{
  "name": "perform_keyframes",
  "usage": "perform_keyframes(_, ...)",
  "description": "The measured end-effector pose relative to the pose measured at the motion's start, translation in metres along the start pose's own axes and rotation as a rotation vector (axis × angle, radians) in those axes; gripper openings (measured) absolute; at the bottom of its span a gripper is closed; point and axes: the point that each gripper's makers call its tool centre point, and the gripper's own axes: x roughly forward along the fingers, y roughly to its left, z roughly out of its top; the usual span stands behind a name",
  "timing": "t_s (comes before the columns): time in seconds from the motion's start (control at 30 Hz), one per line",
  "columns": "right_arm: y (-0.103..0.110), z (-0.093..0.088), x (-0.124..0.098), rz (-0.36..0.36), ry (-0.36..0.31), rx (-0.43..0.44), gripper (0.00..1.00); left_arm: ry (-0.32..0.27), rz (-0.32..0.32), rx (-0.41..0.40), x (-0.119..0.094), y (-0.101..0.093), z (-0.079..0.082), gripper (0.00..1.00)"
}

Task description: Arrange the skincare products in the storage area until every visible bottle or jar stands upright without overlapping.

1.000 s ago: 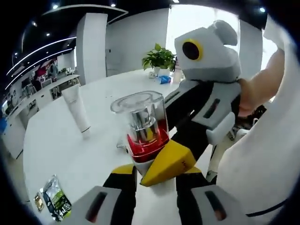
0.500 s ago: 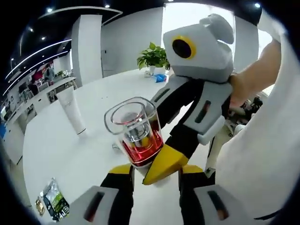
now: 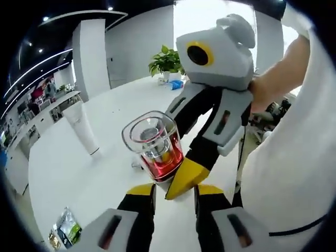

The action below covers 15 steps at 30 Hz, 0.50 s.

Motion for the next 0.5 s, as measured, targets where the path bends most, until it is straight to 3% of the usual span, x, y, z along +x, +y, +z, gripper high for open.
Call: perform_keyframes(0.5, 0.002, -0.015, 0.006, 0.01, 0.027, -0.043, 0.26, 0.025, 0.009, -0.021, -0.004, 0.003, -0.014, 0.3)
